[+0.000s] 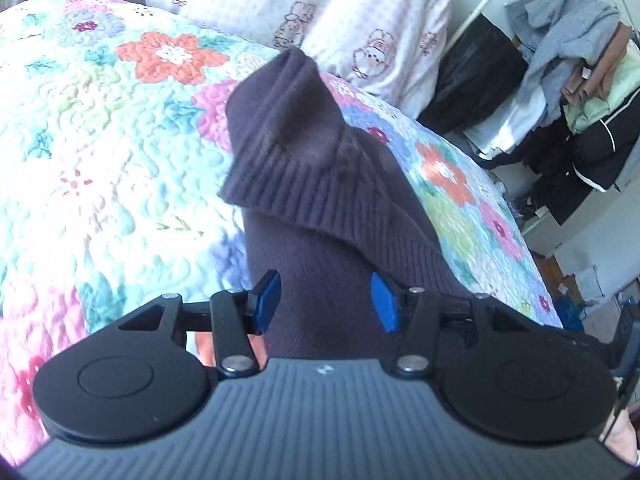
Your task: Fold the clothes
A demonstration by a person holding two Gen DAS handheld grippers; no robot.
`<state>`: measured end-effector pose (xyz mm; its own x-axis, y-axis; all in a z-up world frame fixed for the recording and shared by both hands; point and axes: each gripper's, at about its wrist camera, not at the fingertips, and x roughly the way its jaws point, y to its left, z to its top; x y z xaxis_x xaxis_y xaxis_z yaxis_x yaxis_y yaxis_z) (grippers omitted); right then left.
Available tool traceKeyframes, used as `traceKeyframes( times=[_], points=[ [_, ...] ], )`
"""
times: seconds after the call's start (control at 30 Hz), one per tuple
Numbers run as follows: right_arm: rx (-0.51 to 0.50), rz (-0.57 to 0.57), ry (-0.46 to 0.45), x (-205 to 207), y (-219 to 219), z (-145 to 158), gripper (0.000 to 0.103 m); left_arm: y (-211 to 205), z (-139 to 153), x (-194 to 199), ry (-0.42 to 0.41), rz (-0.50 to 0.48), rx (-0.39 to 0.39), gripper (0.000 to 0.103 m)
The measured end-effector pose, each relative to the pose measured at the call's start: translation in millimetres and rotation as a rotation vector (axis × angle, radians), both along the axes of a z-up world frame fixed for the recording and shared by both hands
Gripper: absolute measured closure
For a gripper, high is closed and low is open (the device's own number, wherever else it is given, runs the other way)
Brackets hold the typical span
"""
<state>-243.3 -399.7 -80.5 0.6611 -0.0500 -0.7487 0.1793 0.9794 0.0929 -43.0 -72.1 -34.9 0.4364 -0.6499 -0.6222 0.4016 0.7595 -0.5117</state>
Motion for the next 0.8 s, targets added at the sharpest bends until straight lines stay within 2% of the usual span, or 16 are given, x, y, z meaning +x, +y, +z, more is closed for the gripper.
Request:
traceKeyframes(
  times=[0.1,0.17,0.2,0.33,0.43,0.53,0.57,0.6,0.63,0.7,0.73,0.8],
  points=[
    [-0.006,0.039,-0.022,-1,0,9,0.045,0,3,28,-0.011,0.041,-0.028,0.051],
    [-0.067,0.074,-0.044,-3,5,16,0.045,-3,7,43,-0.025,0.06,-0.037,0.046],
    [-0.108,0.093,-0.058,-5,9,20,0.045,-5,8,51,-0.034,0.068,-0.033,0.042],
    [-0.227,0.183,-0.11,-14,19,32,0.045,-8,3,69,-0.054,0.096,0.036,0.038],
    [-0.284,0.303,-0.136,-13,35,32,0.045,-12,-14,81,-0.006,0.08,0.049,0.033],
    [-0.385,0.388,-0.155,0,58,26,0.043,-18,-29,91,0.083,0.073,0.004,0.033],
    [-0.401,0.408,-0.155,9,63,21,0.043,-20,-30,93,0.106,0.069,-0.022,0.036],
    [-0.417,0.428,-0.154,18,69,17,0.041,-24,-28,94,0.117,0.061,-0.027,0.046],
    [-0.434,0.447,-0.154,27,75,13,0.04,-30,-23,94,0.108,0.053,-0.001,0.066],
    [-0.444,0.453,-0.132,46,81,4,0.038,-46,-6,92,0.049,0.017,0.069,0.083],
    [-0.443,0.448,-0.116,56,83,-1,0.038,-54,3,91,0.028,-0.006,0.088,0.087],
    [-0.441,0.433,-0.122,67,85,-6,0.038,-68,17,89,0.02,-0.047,0.084,0.087]
  ],
)
